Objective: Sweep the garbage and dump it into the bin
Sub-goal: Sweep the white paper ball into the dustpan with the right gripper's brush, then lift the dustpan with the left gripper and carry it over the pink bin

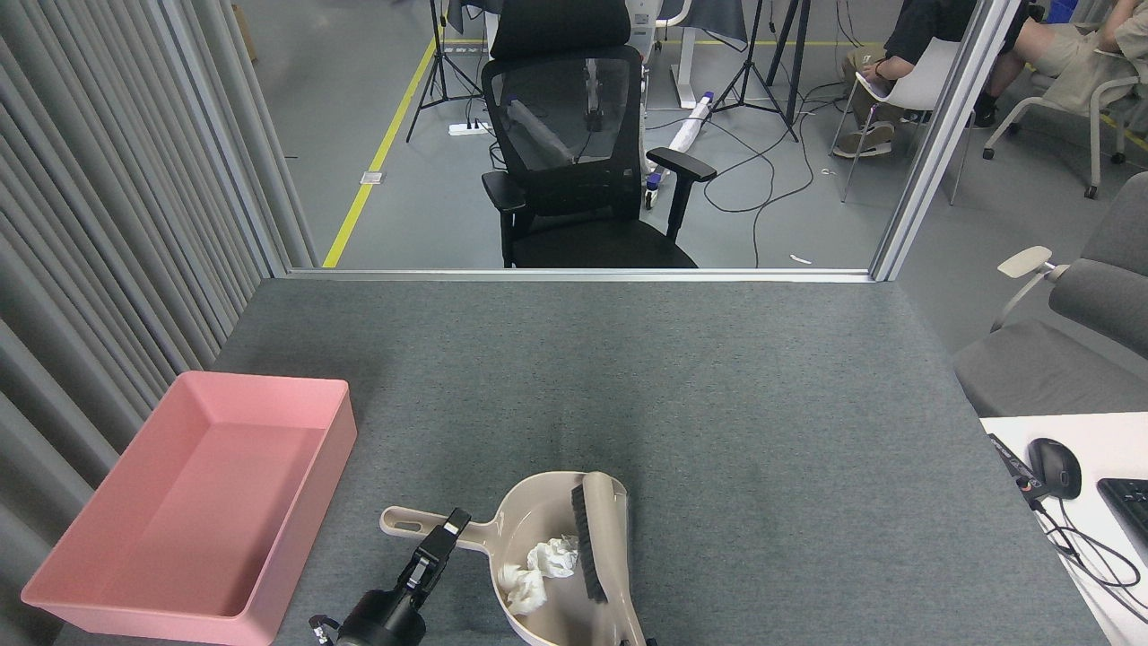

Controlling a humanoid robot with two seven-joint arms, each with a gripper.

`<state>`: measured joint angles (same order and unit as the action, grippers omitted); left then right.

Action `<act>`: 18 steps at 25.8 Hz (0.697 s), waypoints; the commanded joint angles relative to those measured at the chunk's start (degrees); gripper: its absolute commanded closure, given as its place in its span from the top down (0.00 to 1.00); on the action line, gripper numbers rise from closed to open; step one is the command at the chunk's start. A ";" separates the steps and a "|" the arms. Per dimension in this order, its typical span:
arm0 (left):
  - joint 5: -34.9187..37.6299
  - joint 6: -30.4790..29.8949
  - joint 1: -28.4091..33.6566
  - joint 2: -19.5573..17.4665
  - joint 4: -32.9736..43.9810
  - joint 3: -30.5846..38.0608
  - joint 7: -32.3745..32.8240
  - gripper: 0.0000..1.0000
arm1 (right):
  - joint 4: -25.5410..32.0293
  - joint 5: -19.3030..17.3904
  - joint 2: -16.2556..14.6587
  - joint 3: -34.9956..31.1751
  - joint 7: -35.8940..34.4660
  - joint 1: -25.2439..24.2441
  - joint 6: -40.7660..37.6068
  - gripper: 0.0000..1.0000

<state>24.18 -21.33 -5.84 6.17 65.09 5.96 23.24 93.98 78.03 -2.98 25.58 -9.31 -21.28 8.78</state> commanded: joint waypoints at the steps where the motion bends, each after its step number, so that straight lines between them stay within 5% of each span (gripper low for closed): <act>1: -0.10 -0.12 0.04 -0.02 0.04 0.19 -0.03 0.08 | 0.33 0.02 1.93 3.86 -0.27 3.09 2.64 0.12; 7: -4.14 0.67 0.04 0.07 -0.40 1.51 0.06 0.08 | 2.00 0.11 0.69 2.90 -0.53 2.30 2.82 0.13; 11: -8.45 2.17 0.04 -0.02 -0.31 1.69 0.14 0.08 | 2.61 0.19 -0.62 -4.66 -0.53 1.16 2.82 0.13; 18: -8.45 1.73 -0.05 -0.02 -1.11 2.30 0.23 0.08 | 3.41 0.11 -8.53 -11.69 -0.35 0.98 1.76 0.13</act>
<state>15.90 -19.36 -5.80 6.09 64.34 8.20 23.39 97.19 78.15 -8.69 16.39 -9.83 -20.13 11.36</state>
